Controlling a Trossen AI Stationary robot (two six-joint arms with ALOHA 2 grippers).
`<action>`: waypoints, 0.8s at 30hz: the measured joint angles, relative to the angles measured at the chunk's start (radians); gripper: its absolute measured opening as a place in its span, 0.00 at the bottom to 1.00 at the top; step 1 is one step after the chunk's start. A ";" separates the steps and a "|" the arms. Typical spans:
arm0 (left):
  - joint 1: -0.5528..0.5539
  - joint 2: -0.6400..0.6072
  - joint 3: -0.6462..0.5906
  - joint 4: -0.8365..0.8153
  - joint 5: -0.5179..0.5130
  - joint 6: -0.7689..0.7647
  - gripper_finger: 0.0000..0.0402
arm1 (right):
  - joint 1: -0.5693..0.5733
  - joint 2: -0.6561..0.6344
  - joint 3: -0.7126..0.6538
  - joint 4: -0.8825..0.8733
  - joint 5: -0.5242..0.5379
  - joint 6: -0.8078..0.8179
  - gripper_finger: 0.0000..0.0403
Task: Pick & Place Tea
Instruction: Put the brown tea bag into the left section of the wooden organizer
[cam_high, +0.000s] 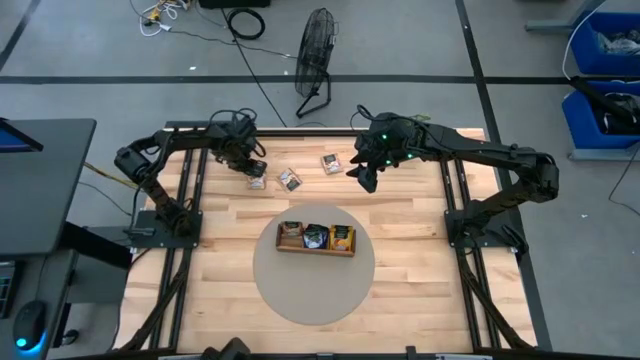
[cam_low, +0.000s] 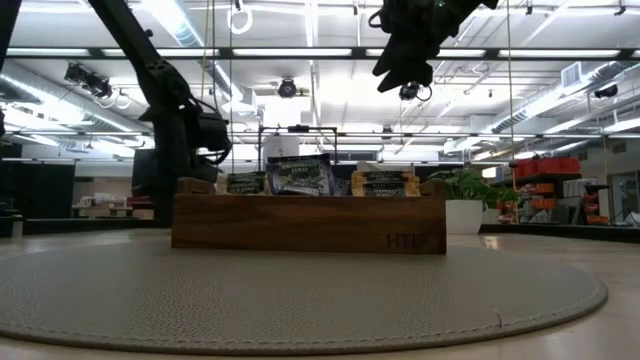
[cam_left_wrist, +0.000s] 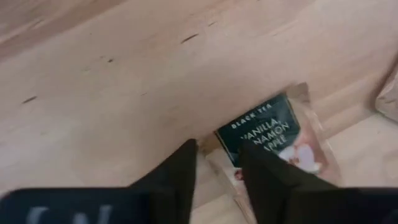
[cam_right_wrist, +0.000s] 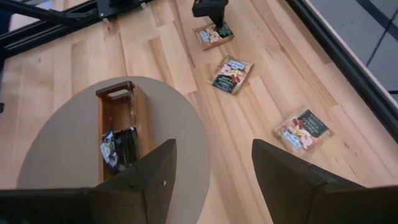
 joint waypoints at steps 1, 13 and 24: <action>-0.009 0.004 0.000 0.002 -0.005 -0.003 0.28 | 0.000 0.000 0.000 0.000 0.006 0.000 0.54; -0.036 -0.001 -0.003 0.079 0.060 0.015 0.01 | 0.000 0.000 0.000 -0.005 0.012 0.035 0.54; -0.027 -0.102 -0.007 0.056 0.136 0.010 0.00 | 0.000 0.000 0.000 -0.005 0.020 0.030 0.54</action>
